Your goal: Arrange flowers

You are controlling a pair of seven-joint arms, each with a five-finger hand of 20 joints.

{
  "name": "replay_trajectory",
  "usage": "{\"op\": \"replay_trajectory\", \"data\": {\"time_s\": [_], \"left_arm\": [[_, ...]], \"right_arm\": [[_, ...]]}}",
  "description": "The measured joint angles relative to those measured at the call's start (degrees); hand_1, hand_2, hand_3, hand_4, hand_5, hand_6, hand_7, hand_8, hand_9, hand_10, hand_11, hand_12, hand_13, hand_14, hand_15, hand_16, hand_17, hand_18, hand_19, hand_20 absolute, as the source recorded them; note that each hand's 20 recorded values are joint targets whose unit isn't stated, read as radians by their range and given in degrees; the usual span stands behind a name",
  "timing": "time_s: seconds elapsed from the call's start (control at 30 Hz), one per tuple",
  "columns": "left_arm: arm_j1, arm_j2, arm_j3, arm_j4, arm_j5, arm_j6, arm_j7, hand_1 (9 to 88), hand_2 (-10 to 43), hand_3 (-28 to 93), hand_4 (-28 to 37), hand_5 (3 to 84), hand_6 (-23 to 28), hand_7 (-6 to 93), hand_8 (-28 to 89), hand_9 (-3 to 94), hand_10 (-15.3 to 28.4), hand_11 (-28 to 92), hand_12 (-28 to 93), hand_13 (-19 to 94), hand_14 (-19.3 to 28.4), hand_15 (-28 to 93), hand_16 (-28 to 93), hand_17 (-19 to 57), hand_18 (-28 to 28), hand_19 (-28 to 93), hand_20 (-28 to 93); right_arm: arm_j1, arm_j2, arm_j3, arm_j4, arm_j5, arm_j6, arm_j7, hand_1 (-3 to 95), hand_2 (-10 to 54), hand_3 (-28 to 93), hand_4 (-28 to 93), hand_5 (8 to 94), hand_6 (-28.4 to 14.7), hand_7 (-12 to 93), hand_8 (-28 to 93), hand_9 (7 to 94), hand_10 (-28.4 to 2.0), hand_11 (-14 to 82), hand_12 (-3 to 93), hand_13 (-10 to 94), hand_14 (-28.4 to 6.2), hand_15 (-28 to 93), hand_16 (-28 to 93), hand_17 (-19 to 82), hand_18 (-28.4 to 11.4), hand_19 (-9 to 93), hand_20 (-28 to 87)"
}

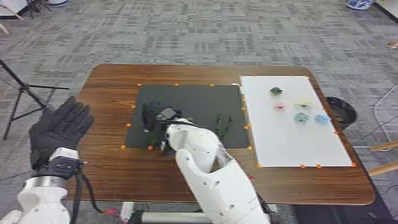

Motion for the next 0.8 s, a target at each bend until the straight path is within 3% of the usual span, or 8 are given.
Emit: {"op": "replay_trajectory", "data": {"time_s": [0.27, 0.8], "left_arm": [[0.02, 0.14, 0.09, -0.03, -0.06, 0.08, -0.08, 27.2, 19.4, 70, -28.3, 45.7, 8.2, 11.9, -10, 37.4, 14.5, 22, 7, 28, 14.5, 26, -5, -6.5, 14.9, 40, 8], [0.29, 0.16, -0.10, -0.07, -0.14, 0.11, -0.06, 27.2, 18.9, 70, -28.3, 45.8, 7.7, 12.0, -10, 37.5, 14.2, 21, 7, 28, 14.2, 26, -5, -6.5, 14.9, 40, 8]], "right_arm": [[0.03, 0.04, -0.05, -0.11, -0.58, -0.45, 0.00, 62.9, -9.5, 69, -28, 72.1, 1.7, 30, -3, 68.1, -8.5, 14.0, 17.9, 70, -1.2, 47, 46, 37, -19.4, 79, 41], [0.01, 0.32, -0.26, -0.62, -0.74, -1.80, 0.29, 61.6, -9.5, 69, -28, 66.8, 1.5, 23, -6, 63.0, -10.4, 12.8, 16.1, 68, -1.1, 47, 45, 36, -19.4, 78, 40]]}}
